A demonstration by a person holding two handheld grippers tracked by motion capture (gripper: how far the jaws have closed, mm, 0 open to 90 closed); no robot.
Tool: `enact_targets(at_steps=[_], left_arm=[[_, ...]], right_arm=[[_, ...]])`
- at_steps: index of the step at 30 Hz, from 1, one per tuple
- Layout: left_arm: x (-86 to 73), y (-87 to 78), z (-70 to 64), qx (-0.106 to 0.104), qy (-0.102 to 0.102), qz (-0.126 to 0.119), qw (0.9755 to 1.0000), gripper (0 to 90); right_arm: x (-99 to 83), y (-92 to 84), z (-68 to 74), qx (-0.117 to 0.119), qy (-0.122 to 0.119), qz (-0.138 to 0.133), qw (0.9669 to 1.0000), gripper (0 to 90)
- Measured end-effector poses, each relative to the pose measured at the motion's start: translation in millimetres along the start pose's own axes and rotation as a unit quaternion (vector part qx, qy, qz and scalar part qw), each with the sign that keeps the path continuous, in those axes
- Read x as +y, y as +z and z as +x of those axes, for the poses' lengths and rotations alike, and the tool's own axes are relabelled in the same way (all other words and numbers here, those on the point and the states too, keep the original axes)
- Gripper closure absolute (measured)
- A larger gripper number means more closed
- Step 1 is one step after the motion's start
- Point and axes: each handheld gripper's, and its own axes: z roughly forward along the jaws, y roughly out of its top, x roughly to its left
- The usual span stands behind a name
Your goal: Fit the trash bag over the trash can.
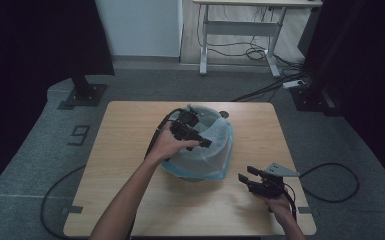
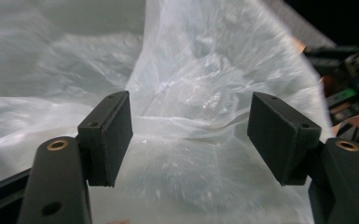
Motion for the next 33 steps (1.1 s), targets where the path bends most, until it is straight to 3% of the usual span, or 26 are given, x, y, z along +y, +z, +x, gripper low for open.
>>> enact_targets(at_steps=[6, 12, 17, 25, 33], left_arm=[[-17.5, -32.1, -0.1, 0.003, 0.006, -0.068, 0.9976, 29.9], [-44.7, -60.8, -0.8, 0.007, 0.014, -0.118, 0.9929, 29.5], [-72.4, -78.2, 0.3, 0.009, 0.011, -0.145, 0.9893, 29.3], [-122.3, -90.9, 9.7, 0.02, -0.008, -0.162, 0.9865, 28.7], [-158.1, -98.9, 25.6, 0.039, -0.032, -0.166, 0.9848, 28.5]], right_arm=[[-0.1, -0.7, -1.2, -0.003, 0.001, -0.002, 1.0, 42.6], [-0.4, -1.4, -2.9, -0.007, 0.002, 0.0, 1.0, 42.5], [-1.2, -1.7, -3.8, -0.009, 0.003, -0.001, 1.0, 42.5], [-3.4, -6.1, -7.8, -0.017, 0.007, -0.001, 0.9998, 42.5], [-7.0, -9.0, -17.0, -0.029, 0.016, 0.002, 0.9994, 42.4]])
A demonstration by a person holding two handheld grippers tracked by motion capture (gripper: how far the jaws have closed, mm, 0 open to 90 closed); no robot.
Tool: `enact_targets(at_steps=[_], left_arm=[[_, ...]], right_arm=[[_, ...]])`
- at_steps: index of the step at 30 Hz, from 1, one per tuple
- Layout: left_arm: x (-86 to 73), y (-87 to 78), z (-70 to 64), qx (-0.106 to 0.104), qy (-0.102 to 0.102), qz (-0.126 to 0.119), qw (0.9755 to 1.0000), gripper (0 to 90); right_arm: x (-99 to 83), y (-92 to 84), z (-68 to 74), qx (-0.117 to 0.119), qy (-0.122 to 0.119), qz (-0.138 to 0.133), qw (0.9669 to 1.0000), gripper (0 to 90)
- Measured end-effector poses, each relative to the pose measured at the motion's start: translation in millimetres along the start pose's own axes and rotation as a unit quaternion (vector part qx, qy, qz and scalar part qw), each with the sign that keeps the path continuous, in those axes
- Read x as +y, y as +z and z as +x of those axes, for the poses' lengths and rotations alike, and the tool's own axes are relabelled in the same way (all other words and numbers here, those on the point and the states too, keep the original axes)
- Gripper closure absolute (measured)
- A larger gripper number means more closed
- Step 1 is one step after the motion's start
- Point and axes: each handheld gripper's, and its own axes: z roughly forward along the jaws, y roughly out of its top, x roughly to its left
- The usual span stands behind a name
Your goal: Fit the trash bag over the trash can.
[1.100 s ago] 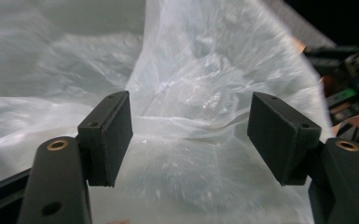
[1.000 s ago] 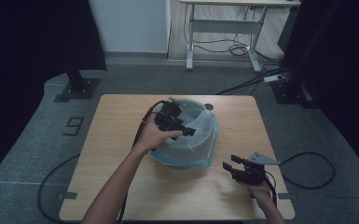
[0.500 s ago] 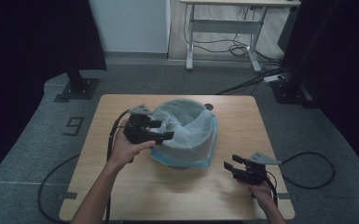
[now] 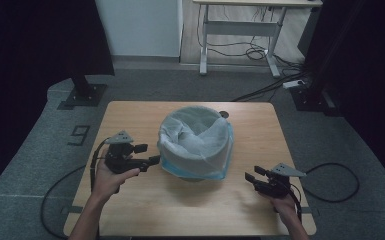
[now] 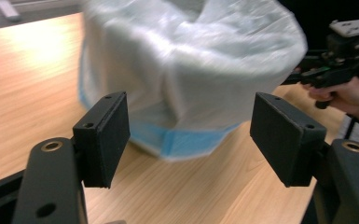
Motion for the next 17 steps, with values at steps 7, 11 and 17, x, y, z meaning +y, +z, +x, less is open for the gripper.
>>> enact_targets(at_steps=[7, 11, 17], left_arm=[[-17.0, -0.8, 13.4, 0.009, -0.017, 0.004, 0.9998, 28.5], [-19.4, 0.7, 15.7, 0.01, -0.017, 0.002, 0.9998, 28.6], [-19.4, 3.7, 18.5, 0.016, -0.021, 0.007, 0.9996, 28.6]], right_arm=[[-2.0, 1.2, -4.8, -0.007, 0.006, 0.003, 1.0, 42.3], [-2.1, 0.8, -5.5, -0.009, 0.007, 0.004, 0.9999, 41.4], [-2.5, 1.0, -7.0, -0.011, 0.009, 0.003, 0.9999, 41.2]])
